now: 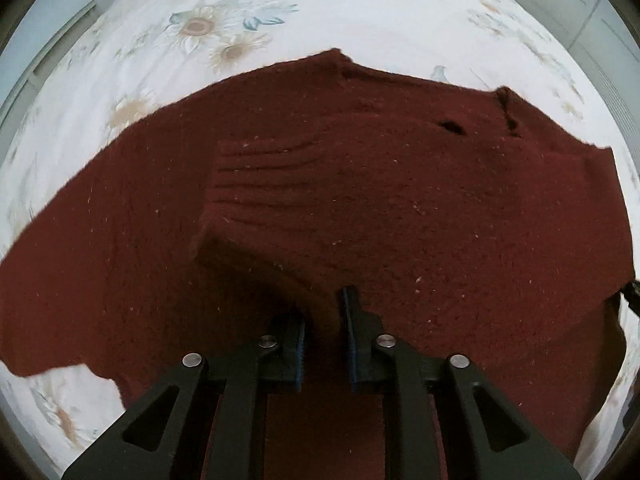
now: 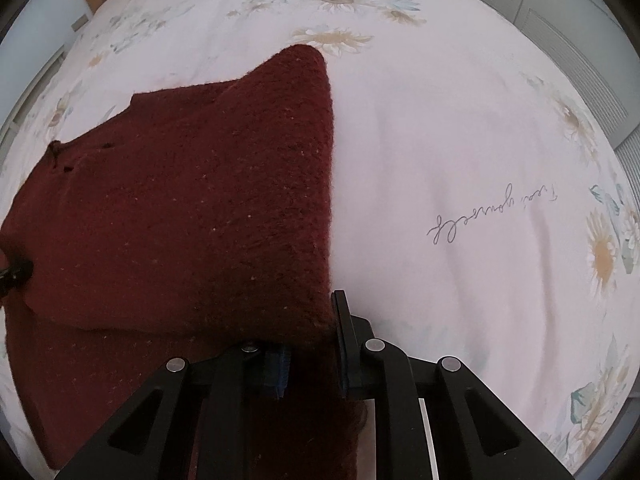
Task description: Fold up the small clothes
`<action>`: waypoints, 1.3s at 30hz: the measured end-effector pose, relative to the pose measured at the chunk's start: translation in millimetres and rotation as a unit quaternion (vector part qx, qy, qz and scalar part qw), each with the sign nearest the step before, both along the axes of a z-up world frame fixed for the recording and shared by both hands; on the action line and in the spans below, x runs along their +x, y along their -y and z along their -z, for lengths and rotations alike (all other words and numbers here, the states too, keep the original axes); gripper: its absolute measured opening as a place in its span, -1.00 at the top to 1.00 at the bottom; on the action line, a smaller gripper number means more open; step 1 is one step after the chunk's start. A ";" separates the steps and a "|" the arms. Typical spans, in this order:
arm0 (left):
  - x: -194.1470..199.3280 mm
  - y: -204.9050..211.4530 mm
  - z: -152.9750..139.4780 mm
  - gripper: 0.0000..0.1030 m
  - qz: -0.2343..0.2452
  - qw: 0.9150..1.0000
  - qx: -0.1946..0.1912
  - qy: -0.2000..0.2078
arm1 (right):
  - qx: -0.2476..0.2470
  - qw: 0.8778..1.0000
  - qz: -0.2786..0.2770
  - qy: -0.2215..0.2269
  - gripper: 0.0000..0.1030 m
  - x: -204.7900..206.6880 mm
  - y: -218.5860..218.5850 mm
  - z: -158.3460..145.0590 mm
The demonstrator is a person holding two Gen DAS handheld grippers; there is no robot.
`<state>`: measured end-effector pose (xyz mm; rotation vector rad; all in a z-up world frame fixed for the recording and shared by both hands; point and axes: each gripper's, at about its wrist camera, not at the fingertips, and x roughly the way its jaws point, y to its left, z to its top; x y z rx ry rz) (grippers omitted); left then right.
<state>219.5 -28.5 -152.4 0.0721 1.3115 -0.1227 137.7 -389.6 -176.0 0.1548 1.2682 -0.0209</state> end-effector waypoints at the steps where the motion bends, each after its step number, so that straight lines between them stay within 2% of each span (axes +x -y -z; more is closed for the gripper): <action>1: 1.3 -1.3 -1.3 0.68 -0.003 1.000 -0.004 -0.002 | -0.001 1.000 -0.001 -0.001 0.65 0.1 -0.5 -0.4; 10: -2.0 -21.4 -20.4 0.63 -0.011 0.999 -0.041 -0.017 | 0.007 1.000 0.002 -0.003 0.60 2.4 2.0 -0.4; 11: -3.2 -25.8 -24.5 0.49 -0.013 0.999 -0.043 -0.017 | 0.004 1.000 0.002 -0.005 0.57 2.3 2.1 -0.5; 12: -3.9 -31.0 -28.4 0.33 -0.018 0.999 -0.037 -0.019 | 0.000 1.000 0.004 -0.007 0.45 2.0 2.4 -0.4; 13: -2.6 -36.7 -30.7 -0.13 -0.025 0.999 -0.030 -0.021 | -0.003 1.000 0.006 -0.010 0.35 2.6 2.2 -0.1; 14: -0.5 -43.7 -35.0 -0.48 -0.033 0.999 -0.029 -0.019 | -0.007 1.000 0.007 -0.011 0.27 1.9 2.6 0.0; 16: 1.7 -50.4 -43.5 -0.58 -0.038 0.999 -0.029 -0.011 | -0.013 1.000 0.010 -0.012 -0.09 -0.8 2.9 -0.9; 18: 10.6 -60.3 -51.2 -0.80 -0.047 0.999 -0.024 -0.001 | -0.016 1.000 0.009 -0.011 -0.21 -3.3 3.1 -2.9; 19: 15.9 -63.6 -53.7 -0.99 -0.050 0.999 -0.023 0.003 | -0.018 1.000 0.007 -0.012 -0.23 -4.7 3.1 -4.2; 23: 10.1 -65.1 -51.8 -0.98 -0.052 0.999 -0.015 0.003 | -0.028 1.000 0.001 -0.010 -0.33 -11.6 4.8 -12.2; 26: 26.8 -60.6 -34.4 -0.98 -0.048 0.999 -0.005 -0.021 | -0.036 0.999 0.004 -0.007 -0.36 -17.1 10.4 -19.0; 30: 30.5 -60.5 -13.6 -0.96 -0.042 0.997 -0.028 -0.055 | -0.036 0.999 0.011 -0.007 -0.36 -21.4 22.1 -24.2; 32: 29.6 -53.9 -4.5 -0.88 -0.034 0.997 -0.023 -0.064 | -0.038 0.999 0.013 -0.008 -0.36 -22.9 27.8 -23.1; 33: 28.1 -48.7 2.6 -0.80 -0.028 0.997 -0.013 -0.074 | -0.037 0.999 0.015 -0.010 -0.36 -25.0 31.6 -21.9; 34: 27.2 -44.9 6.3 -0.63 -0.024 0.997 -0.007 -0.077 | -0.036 0.999 0.019 -0.012 -0.36 -25.2 34.5 -20.4; 36: 22.1 -37.5 4.6 -0.30 -0.011 0.998 0.003 -0.061 | -0.031 0.999 0.028 -0.014 -0.36 -28.0 37.6 -18.3; 37: 21.5 -32.6 3.0 0.08 -0.004 0.998 0.002 -0.057 | -0.027 0.999 0.032 -0.015 -0.37 -28.9 39.5 -17.4; 38: 18.7 -28.3 -1.6 0.37 0.004 0.999 0.005 -0.049 | -0.022 0.999 0.037 -0.015 -0.36 -29.6 42.0 -17.0; 39: 17.1 -26.0 -4.3 0.44 0.008 0.999 0.005 -0.045 | -0.016 0.999 0.041 -0.014 -0.37 -29.6 47.3 -16.9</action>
